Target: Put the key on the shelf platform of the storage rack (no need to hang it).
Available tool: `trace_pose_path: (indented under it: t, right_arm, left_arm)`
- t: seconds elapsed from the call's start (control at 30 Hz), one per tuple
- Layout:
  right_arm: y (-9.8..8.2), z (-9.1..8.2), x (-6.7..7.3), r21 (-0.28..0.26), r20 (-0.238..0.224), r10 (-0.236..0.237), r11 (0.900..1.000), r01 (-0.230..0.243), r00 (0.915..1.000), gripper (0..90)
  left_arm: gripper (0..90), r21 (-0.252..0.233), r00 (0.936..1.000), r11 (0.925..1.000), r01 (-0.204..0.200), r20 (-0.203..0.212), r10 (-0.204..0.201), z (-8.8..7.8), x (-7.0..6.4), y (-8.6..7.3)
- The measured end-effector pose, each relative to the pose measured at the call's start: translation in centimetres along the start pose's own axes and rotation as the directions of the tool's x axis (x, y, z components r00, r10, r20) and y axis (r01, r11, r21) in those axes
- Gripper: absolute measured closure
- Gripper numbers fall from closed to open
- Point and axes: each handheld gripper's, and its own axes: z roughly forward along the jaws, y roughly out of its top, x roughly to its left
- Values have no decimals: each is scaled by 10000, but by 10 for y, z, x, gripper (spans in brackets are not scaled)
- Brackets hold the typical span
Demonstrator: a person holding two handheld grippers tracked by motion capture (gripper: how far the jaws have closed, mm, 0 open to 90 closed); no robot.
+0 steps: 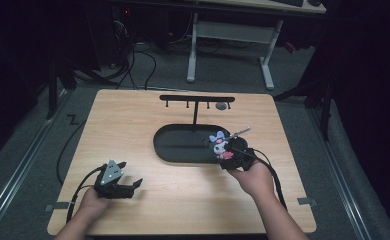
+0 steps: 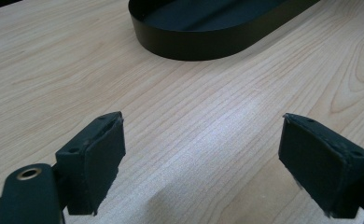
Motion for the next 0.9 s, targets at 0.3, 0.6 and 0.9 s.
trace_pose_path:
  t: [0.3, 0.6, 0.9]
  right_arm:
    - [14, 14, 2, 207, -32, -86, 9997, 87, 10000, 473]
    - [30, 26, 2, 349, 47, -180, 9992, 179, 9998, 473]
    - [49, 42, 4, 358, 92, -252, 9990, 248, 9996, 474]
  left_arm:
    - [154, -19, 10000, 10000, 12, 4, -12, 0, 0, 0]
    - [154, -16, 10000, 10000, 24, 24, -24, 0, 0, 0]
    - [154, -47, 10000, 10000, 61, 42, -61, 0, 1, 0]
